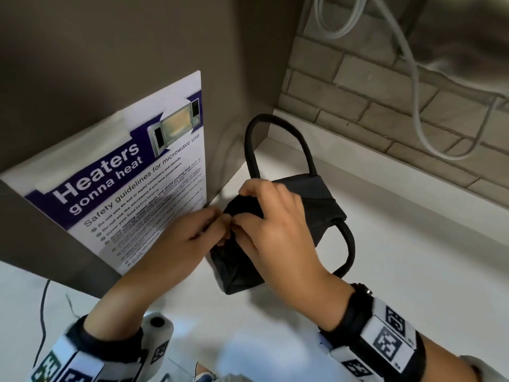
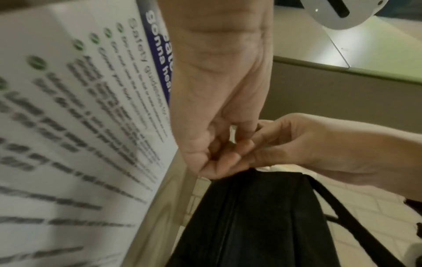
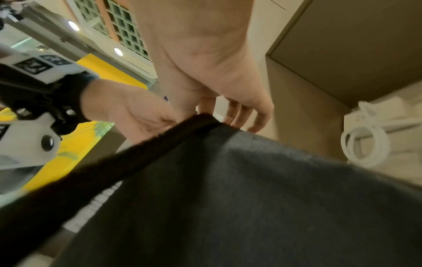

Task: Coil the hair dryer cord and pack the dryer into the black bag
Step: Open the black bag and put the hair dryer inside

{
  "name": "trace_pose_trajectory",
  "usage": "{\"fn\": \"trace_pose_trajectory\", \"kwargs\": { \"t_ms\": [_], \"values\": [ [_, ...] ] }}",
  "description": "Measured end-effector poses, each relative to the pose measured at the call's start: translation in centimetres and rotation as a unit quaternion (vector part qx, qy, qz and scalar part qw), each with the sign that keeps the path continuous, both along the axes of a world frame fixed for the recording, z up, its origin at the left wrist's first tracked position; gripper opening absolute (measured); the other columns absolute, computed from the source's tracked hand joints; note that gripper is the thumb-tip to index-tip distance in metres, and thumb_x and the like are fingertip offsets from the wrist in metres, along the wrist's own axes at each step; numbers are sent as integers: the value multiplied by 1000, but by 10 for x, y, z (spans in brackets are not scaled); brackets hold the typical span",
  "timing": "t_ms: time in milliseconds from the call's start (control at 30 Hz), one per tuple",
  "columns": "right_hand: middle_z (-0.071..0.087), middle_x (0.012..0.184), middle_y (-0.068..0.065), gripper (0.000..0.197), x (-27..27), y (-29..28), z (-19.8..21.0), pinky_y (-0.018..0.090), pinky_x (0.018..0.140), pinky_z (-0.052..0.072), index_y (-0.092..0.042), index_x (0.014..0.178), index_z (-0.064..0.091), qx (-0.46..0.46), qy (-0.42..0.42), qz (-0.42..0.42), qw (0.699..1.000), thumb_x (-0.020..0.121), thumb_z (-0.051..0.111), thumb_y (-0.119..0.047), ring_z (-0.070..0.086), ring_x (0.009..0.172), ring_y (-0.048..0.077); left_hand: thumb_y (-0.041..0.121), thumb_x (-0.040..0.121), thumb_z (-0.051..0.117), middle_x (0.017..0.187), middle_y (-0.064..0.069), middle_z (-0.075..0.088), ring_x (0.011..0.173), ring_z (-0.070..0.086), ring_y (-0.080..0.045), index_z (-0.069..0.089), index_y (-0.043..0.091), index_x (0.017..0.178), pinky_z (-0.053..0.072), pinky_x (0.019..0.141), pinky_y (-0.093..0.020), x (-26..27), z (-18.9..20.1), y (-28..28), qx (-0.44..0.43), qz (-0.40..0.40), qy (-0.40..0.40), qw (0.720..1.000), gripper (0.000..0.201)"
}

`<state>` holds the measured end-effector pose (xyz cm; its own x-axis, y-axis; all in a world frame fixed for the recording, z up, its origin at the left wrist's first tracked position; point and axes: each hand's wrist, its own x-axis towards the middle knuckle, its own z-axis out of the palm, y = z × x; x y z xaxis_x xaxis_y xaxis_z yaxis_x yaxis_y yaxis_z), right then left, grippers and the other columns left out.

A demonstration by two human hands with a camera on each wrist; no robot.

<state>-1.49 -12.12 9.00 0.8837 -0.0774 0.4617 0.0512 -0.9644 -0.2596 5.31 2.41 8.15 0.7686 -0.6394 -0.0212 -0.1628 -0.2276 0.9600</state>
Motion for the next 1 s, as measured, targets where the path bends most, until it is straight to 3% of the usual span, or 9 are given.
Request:
{"fn": "trace_pose_trajectory", "kwargs": {
  "t_ms": [100, 167, 267, 367, 567, 667, 767, 900, 1000],
  "values": [
    [50, 113, 4, 6, 2, -5, -4, 34, 85, 43, -6, 80, 66, 76, -20, 23, 997, 80, 67, -12, 50, 105, 21, 30, 82, 70, 92, 9, 66, 87, 63, 0, 64, 22, 94, 48, 72, -11, -1, -12, 7, -14, -5, -32, 999, 16],
    [51, 110, 9, 9, 1, -3, -7, 40, 82, 46, -1, 76, 63, 113, -40, 28, 992, 81, 65, -9, 52, 104, 23, 26, 78, 76, 91, 12, 66, 92, 62, 0, 62, 25, 97, 47, 75, -9, -4, -22, 3, 1, 33, -105, 994, 23],
    [52, 108, 11, 5, -5, 8, -16, 39, 80, 46, 3, 80, 61, 122, -45, 53, 990, 81, 62, -2, 54, 101, 25, 40, 68, 61, 80, 20, 58, 83, 56, 12, 57, 31, 91, 40, 67, -2, -8, -29, -7, 47, 57, -217, 973, 25],
    [51, 109, 4, 2, -13, 7, -20, 39, 78, 46, 2, 82, 61, 111, -53, 60, 991, 80, 62, 0, 55, 98, 24, 42, 68, 54, 74, 27, 50, 78, 48, 24, 51, 34, 89, 35, 67, 2, -10, -29, -11, 72, 39, -241, 967, 23],
    [49, 111, 9, 7, -13, -27, 0, 30, 91, 45, 0, 77, 61, 169, -91, 20, 981, 81, 65, -4, 52, 107, 16, 11, 68, 75, 65, 17, 46, 68, 48, 2, 54, 19, 73, 32, 60, 0, -11, -19, -13, 80, 24, -307, 948, 23],
    [49, 108, 3, 4, -3, -78, 2, 23, 93, 44, -10, 76, 65, 224, -94, -58, 968, 78, 65, -6, 54, 105, 18, 8, 68, 78, 63, 19, 46, 65, 50, 5, 47, 30, 72, 33, 56, -2, -9, -22, -4, 102, 31, -279, 954, 38],
    [56, 101, 0, 20, 11, -133, -21, 33, 82, 51, -33, 70, 65, 362, -43, -161, 917, 78, 64, -15, 58, 101, 19, 12, 68, 78, 58, 14, 48, 62, 51, 6, 44, 36, 71, 34, 53, -5, -7, -27, 7, 120, 48, -266, 955, 42],
    [65, 70, -1, 11, 19, -166, -69, 31, 66, 47, -10, 75, 68, 575, 33, -233, 784, 86, 63, -10, 60, 74, 16, 28, 68, 70, 77, 20, 54, 69, 53, 1, 45, 35, 73, 35, 55, -7, -6, -28, 12, 109, 52, -251, 961, 27],
    [56, 51, 2, 25, 13, -158, -84, 23, 54, 42, -4, 61, 57, 684, 100, -251, 677, 86, 54, 3, 50, 59, 17, 41, 65, 55, 67, 17, 51, 71, 52, -1, 45, 35, 74, 36, 58, -8, -8, -30, 12, 114, 43, -254, 960, 15]
  ]
}}
